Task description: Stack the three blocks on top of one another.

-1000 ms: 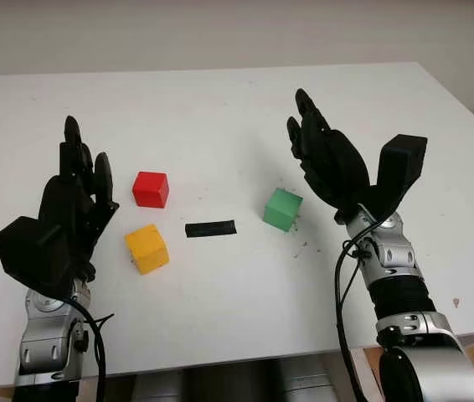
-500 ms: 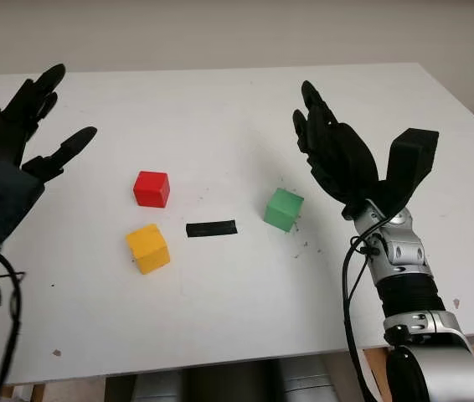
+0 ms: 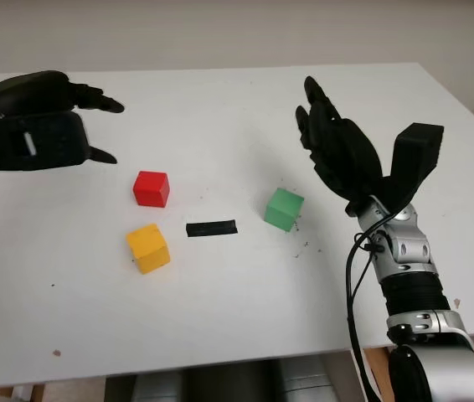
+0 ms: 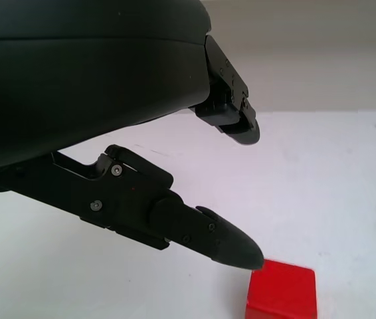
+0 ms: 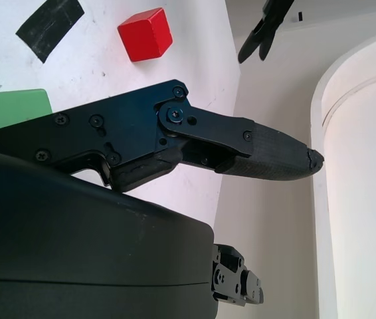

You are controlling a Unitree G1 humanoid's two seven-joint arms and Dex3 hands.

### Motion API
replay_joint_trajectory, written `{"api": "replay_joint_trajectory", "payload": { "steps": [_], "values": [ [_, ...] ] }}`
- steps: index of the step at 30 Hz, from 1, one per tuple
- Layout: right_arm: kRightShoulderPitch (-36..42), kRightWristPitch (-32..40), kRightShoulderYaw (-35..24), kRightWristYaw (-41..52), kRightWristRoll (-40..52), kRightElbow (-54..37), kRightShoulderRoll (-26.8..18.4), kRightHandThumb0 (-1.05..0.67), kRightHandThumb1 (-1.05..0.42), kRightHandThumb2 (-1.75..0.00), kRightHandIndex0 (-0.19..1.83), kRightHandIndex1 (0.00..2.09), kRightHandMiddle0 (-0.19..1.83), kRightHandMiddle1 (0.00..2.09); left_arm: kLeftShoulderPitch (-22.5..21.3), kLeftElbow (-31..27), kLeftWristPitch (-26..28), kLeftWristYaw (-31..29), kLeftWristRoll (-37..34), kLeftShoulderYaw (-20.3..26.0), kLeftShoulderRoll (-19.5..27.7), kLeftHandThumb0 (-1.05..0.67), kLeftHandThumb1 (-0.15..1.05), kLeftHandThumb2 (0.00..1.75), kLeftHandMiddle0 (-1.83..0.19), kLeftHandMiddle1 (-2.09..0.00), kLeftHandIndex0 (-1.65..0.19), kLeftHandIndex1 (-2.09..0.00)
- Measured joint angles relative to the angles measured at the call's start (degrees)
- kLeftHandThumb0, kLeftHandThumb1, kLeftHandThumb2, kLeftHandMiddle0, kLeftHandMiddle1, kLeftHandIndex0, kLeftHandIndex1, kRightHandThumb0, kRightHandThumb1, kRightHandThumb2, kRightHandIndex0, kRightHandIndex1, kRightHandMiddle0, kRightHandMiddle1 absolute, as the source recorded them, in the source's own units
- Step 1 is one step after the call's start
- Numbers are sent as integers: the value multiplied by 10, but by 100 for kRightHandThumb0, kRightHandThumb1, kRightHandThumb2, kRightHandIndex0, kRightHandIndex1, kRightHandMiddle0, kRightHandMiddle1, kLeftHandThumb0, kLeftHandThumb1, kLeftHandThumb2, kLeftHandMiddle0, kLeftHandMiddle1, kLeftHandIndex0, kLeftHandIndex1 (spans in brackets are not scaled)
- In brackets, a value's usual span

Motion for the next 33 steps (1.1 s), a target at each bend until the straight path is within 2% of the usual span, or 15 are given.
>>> {"api": "replay_joint_trajectory", "payload": {
  "steps": [6, 14, 19, 26, 33],
  "values": [
    [0, 1, 0, -3, 0, -1, -3, -78, -105, -70, -19, 0, -19, 0, -34, 52, 0, 2, 35, -37, -41, -69, 89, 5, -7, -5, -39, -12],
    [0, 6, 0, -8, 0, -7, -3, -79, -105, -70, -19, 0, -19, 0, -56, 85, -43, -29, 52, -68, -48, -81, 91, 6, -2, -4, -37, -10],
    [0, 6, 1, -7, 1, -8, -3, -80, -105, -69, -19, 0, -19, 0, -69, 83, -42, -69, 62, -76, -48, -83, 89, 5, 1, -4, -35, -9],
    [0, 6, 1, -7, 1, -8, -2, -80, -105, -68, -19, 0, -19, 0, -69, 54, -35, -95, 66, -76, -43, -78, 87, 5, 4, -4, -36, -9],
    [0, 6, 1, -7, 2, -7, -2, -80, -105, -68, -19, 0, -19, 0, -54, 33, -31, -88, 80, -76, -36, -77, 87, 5, 3, -6, -38, -10]
  ]
}}
